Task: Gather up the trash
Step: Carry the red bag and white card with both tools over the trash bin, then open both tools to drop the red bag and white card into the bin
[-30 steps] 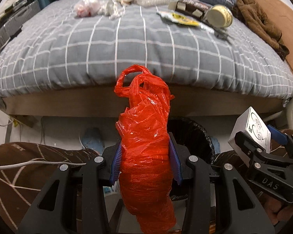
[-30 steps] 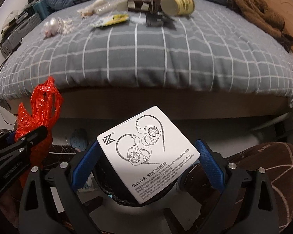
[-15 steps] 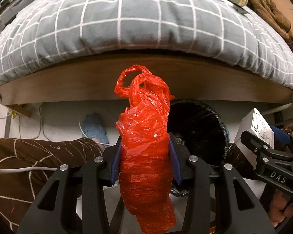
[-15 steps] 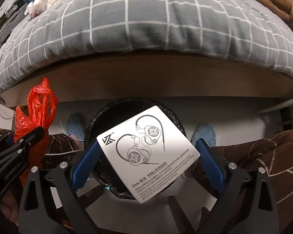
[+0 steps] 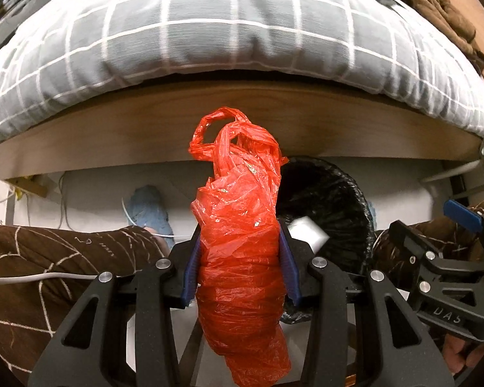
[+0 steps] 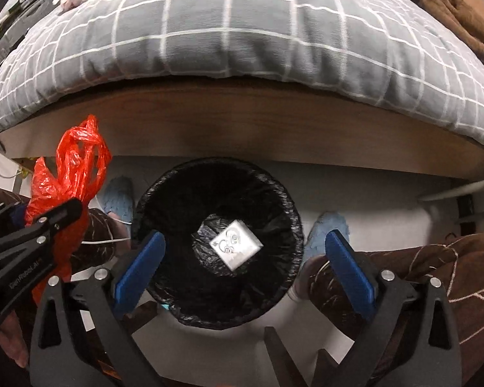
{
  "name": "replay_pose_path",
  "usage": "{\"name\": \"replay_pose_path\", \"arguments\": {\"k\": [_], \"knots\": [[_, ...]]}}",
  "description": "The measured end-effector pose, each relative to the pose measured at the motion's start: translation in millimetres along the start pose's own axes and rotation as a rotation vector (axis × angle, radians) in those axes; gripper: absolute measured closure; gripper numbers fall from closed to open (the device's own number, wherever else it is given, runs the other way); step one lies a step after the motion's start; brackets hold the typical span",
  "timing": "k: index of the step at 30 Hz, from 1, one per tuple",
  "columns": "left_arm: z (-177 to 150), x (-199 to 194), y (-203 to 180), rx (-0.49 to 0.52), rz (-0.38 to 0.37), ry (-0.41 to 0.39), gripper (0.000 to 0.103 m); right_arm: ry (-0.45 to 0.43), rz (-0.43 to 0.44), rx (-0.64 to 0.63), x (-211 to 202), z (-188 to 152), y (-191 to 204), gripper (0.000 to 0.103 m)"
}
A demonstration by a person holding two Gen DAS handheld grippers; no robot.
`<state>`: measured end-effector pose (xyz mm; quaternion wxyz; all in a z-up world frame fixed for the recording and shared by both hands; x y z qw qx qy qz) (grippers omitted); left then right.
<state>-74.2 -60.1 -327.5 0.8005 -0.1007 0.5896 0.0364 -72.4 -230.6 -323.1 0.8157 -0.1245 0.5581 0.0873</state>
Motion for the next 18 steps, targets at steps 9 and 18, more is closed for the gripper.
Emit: {"name": "replay_pose_path", "arguments": {"k": [9,18], "knots": [[-13,13,-41,0.082,-0.017,0.043,0.061,-0.01,-0.043,0.103,-11,-14,-45,0.007],[-25,24,-73,0.135,-0.042,0.085,0.062,-0.004,-0.061,0.16,-12,-27,-73,0.008]]}}
Point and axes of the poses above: each gripper's, at about its wrist camera, not at the fingertips, and x roughly the way its jaws point, y to its left, z to its top, the point moved 6 cm from there along x, roughly the way its jaws point, and after that the axes turned 13 degrees about -x, right-handed, at the moved point
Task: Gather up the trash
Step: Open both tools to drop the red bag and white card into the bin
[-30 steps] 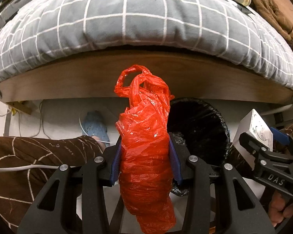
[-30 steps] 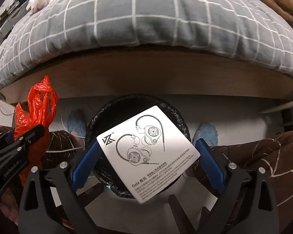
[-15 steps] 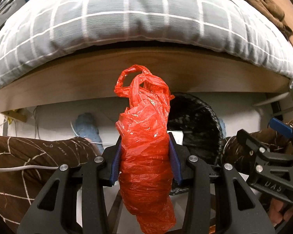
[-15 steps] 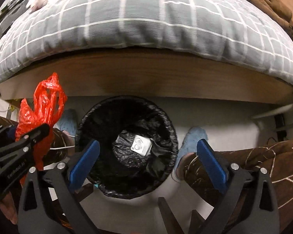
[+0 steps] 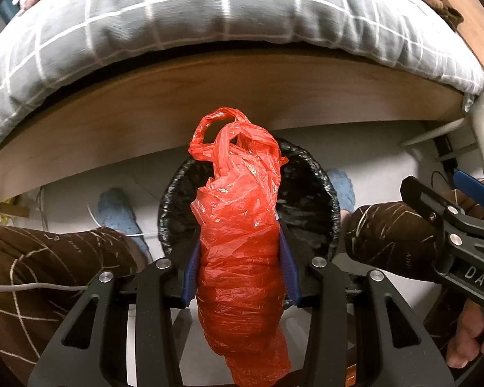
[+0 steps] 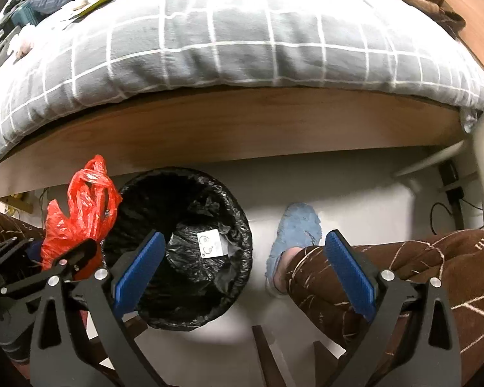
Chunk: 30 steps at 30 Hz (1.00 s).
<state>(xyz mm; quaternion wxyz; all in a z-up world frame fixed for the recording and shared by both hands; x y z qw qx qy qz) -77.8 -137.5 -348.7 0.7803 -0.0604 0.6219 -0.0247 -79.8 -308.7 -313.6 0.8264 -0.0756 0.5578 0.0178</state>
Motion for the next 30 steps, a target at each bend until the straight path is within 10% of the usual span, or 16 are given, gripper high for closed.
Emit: {"name": "replay_pose_path", "arguments": {"k": [16,30], "knots": [[7,-6,16,-0.043,0.03,-0.037,0.017,-0.015,0.002,0.013,1,1,-1,0.007],[33,-73,62,-0.128,0.064,-0.219,0.006,-0.179,-0.008,-0.089,-48,40,32,0.007]]}}
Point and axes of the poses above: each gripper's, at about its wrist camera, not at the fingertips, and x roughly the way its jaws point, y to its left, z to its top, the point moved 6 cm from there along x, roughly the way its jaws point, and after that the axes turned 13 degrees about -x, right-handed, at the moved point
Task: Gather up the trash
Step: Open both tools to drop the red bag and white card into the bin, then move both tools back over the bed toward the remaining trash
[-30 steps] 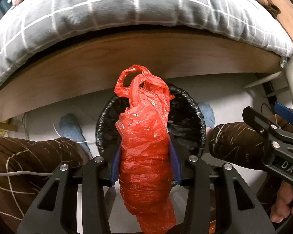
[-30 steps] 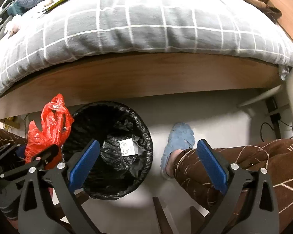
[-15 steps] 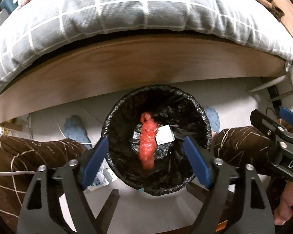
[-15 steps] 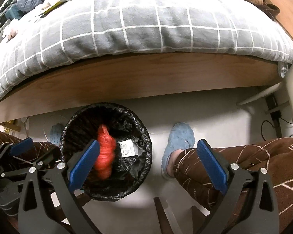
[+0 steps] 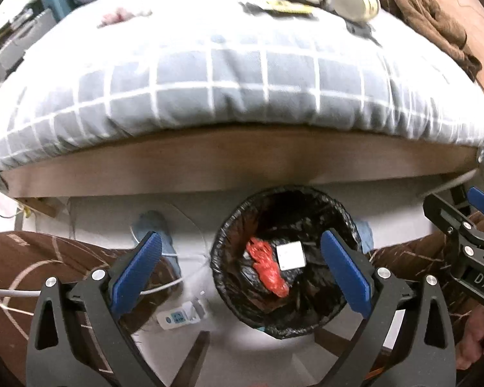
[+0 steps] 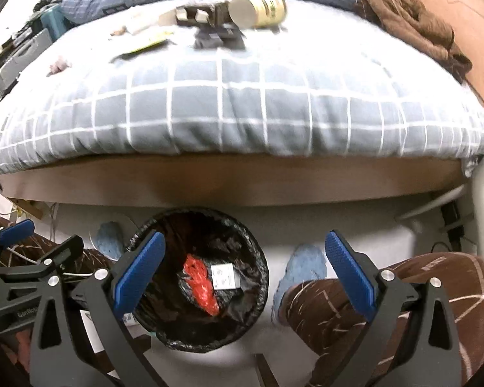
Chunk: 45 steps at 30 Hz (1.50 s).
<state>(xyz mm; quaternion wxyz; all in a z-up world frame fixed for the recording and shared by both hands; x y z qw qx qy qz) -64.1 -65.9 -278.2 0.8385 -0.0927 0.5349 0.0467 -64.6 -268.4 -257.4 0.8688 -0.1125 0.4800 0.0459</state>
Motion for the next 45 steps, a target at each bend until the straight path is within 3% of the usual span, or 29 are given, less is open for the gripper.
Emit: {"name": "replay_pose_path", "arguments": {"k": [22,45], "knots": [[53,-46,28,-0.046,0.015,-0.112,0.006,-0.122,-0.001,-0.042,-36,66,1,0.008],[172,-56,60,-0.106,0.046,-0.236,0.006,-0.168,-0.018,-0.038,-16,148,-25,0.008]]}}
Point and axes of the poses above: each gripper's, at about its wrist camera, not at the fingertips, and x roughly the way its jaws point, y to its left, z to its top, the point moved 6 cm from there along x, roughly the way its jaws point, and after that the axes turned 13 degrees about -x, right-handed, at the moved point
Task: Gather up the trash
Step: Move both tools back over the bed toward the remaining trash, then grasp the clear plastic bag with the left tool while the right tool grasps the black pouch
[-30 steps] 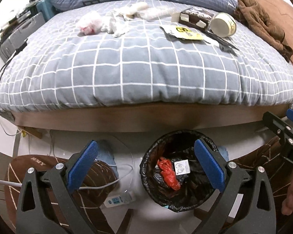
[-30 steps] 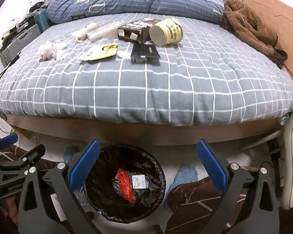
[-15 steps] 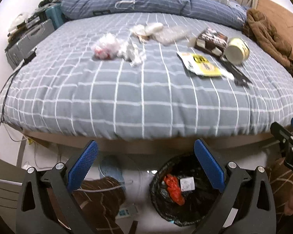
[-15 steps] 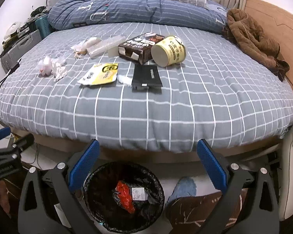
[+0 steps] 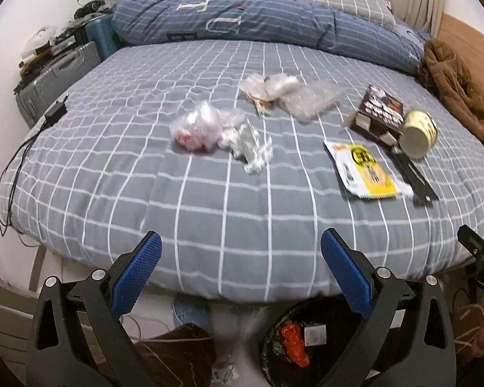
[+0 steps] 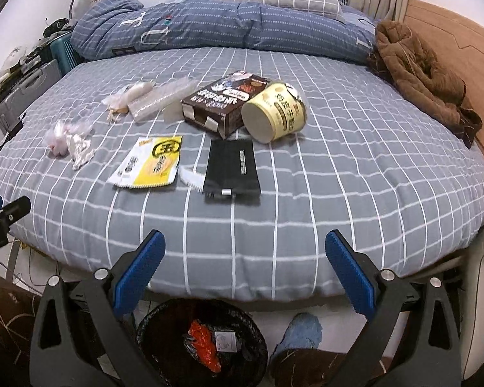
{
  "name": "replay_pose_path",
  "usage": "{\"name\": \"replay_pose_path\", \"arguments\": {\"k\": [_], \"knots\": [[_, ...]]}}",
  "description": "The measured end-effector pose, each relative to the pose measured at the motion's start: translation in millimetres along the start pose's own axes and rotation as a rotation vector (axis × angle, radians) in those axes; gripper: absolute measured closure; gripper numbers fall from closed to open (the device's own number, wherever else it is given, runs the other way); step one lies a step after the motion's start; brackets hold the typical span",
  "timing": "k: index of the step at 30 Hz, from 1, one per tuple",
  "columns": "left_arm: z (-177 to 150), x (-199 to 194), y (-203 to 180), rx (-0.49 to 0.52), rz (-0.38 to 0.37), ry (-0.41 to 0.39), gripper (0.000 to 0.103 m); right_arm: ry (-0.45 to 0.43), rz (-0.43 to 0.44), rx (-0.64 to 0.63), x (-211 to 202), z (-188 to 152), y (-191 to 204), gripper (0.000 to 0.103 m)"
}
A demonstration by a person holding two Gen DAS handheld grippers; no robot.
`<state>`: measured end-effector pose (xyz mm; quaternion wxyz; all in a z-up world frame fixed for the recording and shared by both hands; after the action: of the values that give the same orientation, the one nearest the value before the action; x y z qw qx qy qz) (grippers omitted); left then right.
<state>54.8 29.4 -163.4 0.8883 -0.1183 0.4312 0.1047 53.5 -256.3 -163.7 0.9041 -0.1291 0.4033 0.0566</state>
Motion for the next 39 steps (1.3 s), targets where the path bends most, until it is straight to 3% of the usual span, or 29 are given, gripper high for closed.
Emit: {"name": "replay_pose_path", "arguments": {"k": [21,33,39], "knots": [[102,70,32,-0.022,0.092,-0.034,0.007,0.033,0.025,-0.019,77,63,-11,0.012],[125,120,40,-0.003,0.124,0.0,0.009,0.1,0.039,-0.025,123,70,-9,0.015],[128,129,36,0.003,0.104,0.011,0.015,0.131,0.062,-0.011,137,69,-6,0.024]]}}
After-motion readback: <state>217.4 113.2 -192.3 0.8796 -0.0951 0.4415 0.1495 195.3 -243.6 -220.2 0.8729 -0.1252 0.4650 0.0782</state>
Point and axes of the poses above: each gripper's, at about its wrist camera, not at the fingertips, and x roughly the way its jaws point, y to its left, z to its top, the point moved 6 cm from there along x, roughly the way its jaws point, and after that the axes turned 13 degrees about -x, right-handed, at the moved point
